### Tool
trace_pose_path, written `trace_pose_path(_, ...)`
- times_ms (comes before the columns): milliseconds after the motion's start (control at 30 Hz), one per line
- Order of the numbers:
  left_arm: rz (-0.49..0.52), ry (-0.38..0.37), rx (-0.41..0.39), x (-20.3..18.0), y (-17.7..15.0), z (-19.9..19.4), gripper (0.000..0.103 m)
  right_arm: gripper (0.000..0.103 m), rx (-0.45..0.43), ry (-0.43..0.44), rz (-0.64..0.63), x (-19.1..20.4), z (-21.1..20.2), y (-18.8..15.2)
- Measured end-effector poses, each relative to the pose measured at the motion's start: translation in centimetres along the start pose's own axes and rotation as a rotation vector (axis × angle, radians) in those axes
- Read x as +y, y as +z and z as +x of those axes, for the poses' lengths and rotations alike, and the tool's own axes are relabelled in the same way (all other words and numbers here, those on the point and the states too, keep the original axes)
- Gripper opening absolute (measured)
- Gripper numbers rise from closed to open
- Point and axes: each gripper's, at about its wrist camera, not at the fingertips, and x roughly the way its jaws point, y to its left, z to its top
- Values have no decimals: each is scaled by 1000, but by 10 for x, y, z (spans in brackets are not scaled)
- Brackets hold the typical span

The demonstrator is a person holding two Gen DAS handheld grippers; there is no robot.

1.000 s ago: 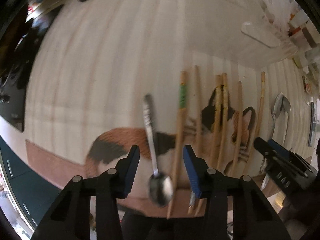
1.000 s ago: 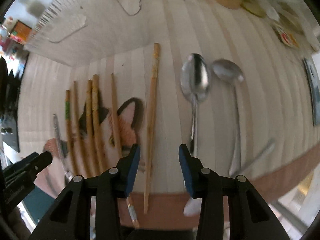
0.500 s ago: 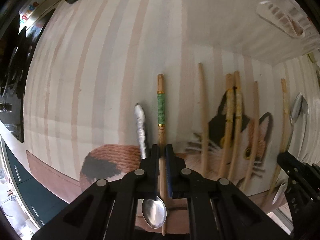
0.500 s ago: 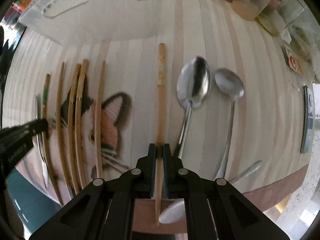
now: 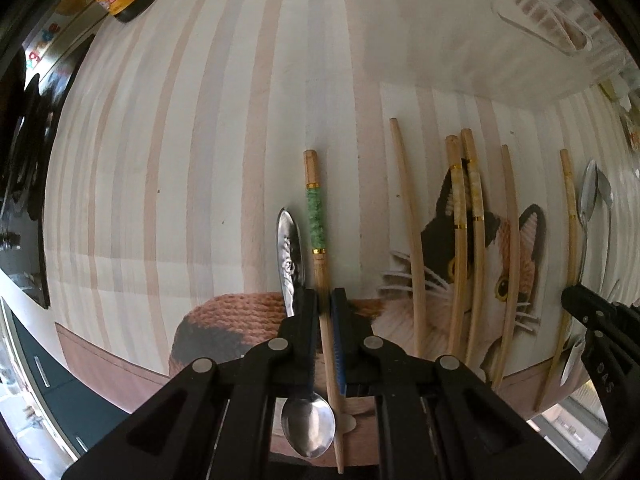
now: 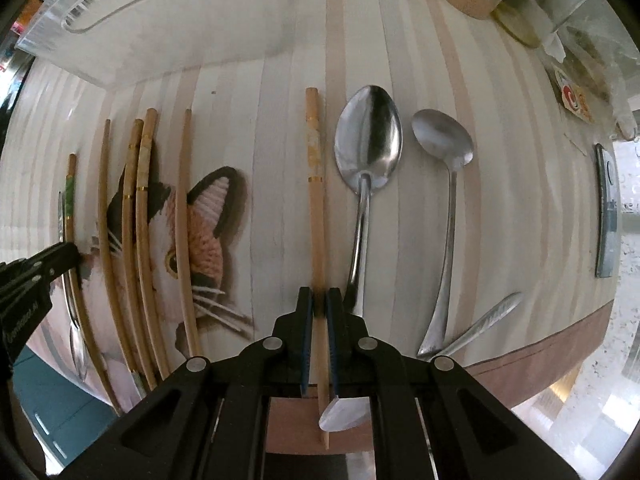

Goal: Organize utensils
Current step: 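Carry the chopstick in the left tool into the clear rack while the right tool drops its chopstick there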

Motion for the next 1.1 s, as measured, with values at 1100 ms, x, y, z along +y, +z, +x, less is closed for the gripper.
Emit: trace_pose_path(1100,13,-277,-447,19,71,-279,4,7,-419,308,94,-19,-200,88)
